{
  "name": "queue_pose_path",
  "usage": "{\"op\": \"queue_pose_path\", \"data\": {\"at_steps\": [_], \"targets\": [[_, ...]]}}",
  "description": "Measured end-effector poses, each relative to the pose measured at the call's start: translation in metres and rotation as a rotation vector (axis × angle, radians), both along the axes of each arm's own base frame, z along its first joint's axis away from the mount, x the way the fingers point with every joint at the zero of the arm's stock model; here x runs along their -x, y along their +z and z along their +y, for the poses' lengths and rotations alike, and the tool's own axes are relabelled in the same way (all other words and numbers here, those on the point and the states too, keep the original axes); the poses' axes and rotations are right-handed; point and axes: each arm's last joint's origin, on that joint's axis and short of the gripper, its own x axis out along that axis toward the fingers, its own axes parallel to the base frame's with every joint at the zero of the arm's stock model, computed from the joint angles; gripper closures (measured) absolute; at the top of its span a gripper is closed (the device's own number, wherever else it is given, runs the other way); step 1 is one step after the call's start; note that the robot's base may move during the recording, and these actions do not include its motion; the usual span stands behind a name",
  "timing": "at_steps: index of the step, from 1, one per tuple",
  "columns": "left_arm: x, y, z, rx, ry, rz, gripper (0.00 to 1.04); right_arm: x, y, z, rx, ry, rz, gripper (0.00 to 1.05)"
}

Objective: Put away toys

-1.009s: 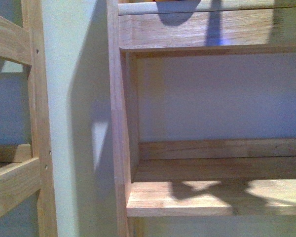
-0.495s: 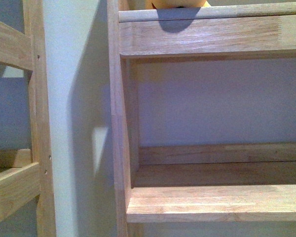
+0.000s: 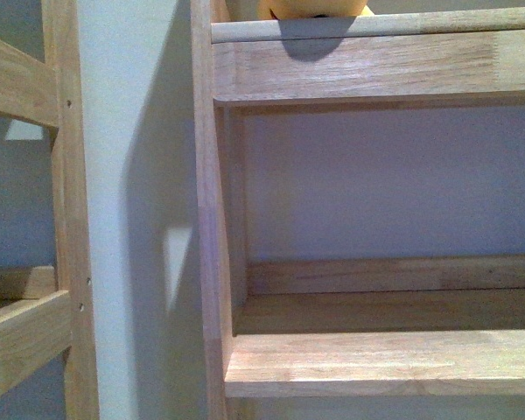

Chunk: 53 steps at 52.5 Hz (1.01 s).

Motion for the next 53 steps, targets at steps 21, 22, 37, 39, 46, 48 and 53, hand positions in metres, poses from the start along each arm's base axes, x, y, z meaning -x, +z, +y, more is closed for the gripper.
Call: {"op": "queue_pose_path", "data": {"at_steps": [21, 22, 37, 39, 46, 48, 53], "targets": [[0.0, 0.0, 0.0, 0.0, 0.0, 0.0, 0.06, 0.0, -0.056, 0.0, 0.017, 0.0, 0.01, 1.01], [0.0, 0.0, 0.0, 0.0, 0.0, 0.0, 0.06, 0.0, -0.057, 0.0, 0.017, 0.0, 0.01, 1.01], [0.0, 0.0, 0.0, 0.0, 0.0, 0.0, 0.06, 0.0, -0.078, 0.0, 0.017, 0.0, 0.01, 1.01], [0.0, 0.0, 0.0, 0.0, 0.0, 0.0, 0.06, 0.0, -0.08, 0.0, 0.017, 0.0, 0.01, 1.01], [0.0, 0.0, 0.0, 0.0, 0.0, 0.0, 0.06, 0.0, -0.086, 0.0, 0.018, 0.0, 0.01, 1.01], [0.0, 0.0, 0.0, 0.0, 0.0, 0.0, 0.06, 0.0, -0.088, 0.0, 0.017, 0.0, 0.011, 1.01], [0.0, 0.0, 0.0, 0.0, 0.0, 0.0, 0.06, 0.0, -0.092, 0.0, 0.018, 0.0, 0.011, 1.01]]}}
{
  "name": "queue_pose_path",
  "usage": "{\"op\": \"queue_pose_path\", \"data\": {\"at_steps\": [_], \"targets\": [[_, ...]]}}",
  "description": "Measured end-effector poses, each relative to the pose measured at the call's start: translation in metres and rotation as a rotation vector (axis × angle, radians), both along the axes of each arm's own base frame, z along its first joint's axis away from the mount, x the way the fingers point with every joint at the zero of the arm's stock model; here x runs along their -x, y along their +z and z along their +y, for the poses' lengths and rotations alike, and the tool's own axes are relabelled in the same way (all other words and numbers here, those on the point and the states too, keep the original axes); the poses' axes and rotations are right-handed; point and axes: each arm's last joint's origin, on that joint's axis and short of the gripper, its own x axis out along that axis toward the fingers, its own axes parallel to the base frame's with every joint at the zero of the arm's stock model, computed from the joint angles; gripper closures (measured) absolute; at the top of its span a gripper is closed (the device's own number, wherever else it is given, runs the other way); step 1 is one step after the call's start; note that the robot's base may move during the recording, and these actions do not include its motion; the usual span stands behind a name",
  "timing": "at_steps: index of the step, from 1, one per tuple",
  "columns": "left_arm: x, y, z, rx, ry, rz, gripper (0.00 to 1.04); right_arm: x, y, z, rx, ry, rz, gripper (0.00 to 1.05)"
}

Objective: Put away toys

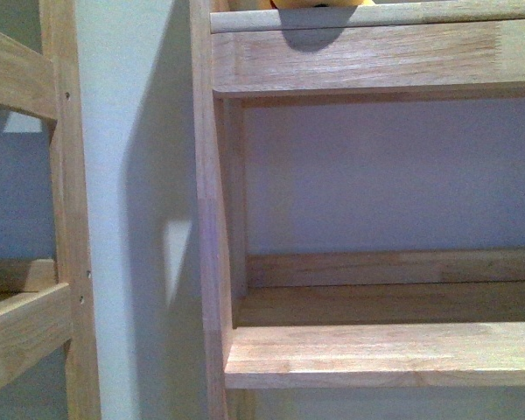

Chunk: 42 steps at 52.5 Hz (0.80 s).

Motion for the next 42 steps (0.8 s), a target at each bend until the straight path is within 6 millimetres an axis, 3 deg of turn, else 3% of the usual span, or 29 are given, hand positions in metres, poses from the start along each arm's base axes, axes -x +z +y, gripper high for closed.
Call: {"op": "queue_pose_path", "data": {"at_steps": [40, 42], "targets": [[0.0, 0.0, 0.0, 0.0, 0.0, 0.0, 0.06, 0.001, -0.018, 0.0, 0.0, 0.0, -0.013, 1.01], [0.0, 0.0, 0.0, 0.0, 0.0, 0.0, 0.06, 0.001, -0.018, 0.0, 0.002, 0.0, -0.013, 0.96]]}}
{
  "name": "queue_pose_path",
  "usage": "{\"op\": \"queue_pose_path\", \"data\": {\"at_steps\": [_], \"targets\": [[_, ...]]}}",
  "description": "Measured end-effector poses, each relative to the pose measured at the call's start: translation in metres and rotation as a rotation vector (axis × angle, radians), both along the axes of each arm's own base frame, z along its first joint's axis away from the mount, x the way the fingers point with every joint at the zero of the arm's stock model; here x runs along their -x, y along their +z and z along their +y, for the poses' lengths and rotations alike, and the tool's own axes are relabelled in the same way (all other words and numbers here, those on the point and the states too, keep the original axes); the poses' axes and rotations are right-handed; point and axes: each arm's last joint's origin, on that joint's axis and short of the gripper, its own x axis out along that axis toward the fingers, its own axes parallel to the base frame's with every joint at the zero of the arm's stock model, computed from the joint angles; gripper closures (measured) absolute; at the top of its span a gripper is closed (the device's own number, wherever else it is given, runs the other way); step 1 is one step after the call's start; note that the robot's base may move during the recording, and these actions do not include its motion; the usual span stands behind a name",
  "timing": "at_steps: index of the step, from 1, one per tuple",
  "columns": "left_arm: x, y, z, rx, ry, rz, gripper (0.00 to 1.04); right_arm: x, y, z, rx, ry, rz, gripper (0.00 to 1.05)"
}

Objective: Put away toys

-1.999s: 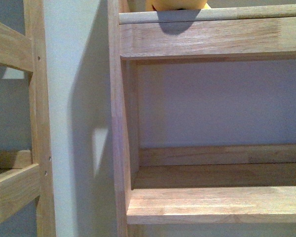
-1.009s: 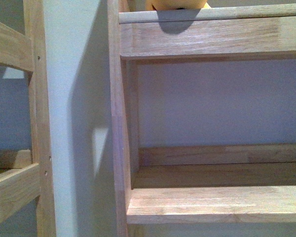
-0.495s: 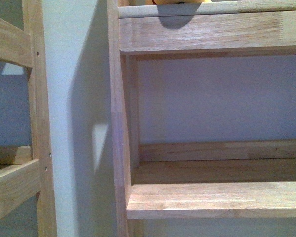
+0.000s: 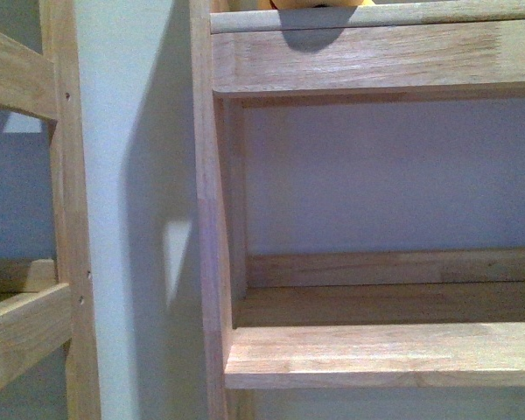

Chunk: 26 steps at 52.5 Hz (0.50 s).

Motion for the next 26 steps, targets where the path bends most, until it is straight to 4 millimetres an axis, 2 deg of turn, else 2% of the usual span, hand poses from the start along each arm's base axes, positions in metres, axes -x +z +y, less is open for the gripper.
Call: {"op": "queue_pose_path", "data": {"at_steps": [2, 9, 13, 26], "targets": [[0.0, 0.0, 0.0, 0.0, 0.0, 0.0, 0.06, 0.0, 0.0, 0.0, 0.0, 0.0, 0.0, 0.87], [0.0, 0.0, 0.0, 0.0, 0.0, 0.0, 0.06, 0.0, 0.0, 0.0, 0.0, 0.0, 0.0, 0.68], [0.0, 0.0, 0.0, 0.0, 0.0, 0.0, 0.06, 0.0, 0.0, 0.0, 0.0, 0.0, 0.0, 0.53], [0.0, 0.0, 0.0, 0.0, 0.0, 0.0, 0.06, 0.0, 0.0, 0.0, 0.0, 0.0, 0.0, 0.18]]}}
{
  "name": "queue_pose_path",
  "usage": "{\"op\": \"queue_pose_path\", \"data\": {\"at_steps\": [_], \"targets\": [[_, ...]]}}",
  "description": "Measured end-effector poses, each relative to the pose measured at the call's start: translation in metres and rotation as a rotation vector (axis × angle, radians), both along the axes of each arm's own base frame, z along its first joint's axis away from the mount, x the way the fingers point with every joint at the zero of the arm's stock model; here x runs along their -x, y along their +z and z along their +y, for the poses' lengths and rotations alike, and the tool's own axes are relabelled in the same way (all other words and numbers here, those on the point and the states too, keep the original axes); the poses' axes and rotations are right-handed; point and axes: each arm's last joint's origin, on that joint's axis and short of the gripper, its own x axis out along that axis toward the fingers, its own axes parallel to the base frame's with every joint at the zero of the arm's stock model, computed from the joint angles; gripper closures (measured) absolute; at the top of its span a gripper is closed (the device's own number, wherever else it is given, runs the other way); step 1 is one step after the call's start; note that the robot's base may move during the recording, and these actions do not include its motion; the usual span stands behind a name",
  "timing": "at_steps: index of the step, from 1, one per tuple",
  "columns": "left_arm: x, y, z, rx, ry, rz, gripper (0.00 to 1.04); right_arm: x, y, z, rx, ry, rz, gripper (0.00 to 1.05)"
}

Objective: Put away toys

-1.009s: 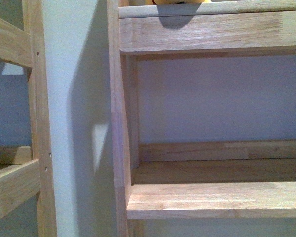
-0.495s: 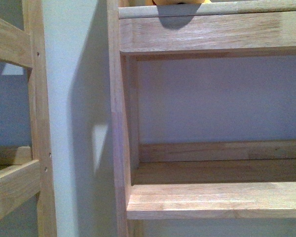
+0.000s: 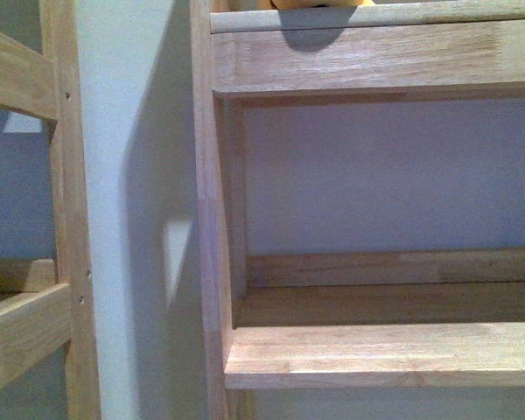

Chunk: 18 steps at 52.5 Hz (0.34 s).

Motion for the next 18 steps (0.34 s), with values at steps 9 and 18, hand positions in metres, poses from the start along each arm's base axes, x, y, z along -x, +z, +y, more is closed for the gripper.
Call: {"op": "queue_pose_path", "data": {"at_steps": [9, 18], "targets": [[0.0, 0.0, 0.0, 0.0, 0.0, 0.0, 0.06, 0.0, 0.0, 0.0, 0.0, 0.0, 0.0, 0.07], [0.0, 0.0, 0.0, 0.0, 0.0, 0.0, 0.06, 0.0, 0.0, 0.0, 0.0, 0.0, 0.0, 0.07]]}}
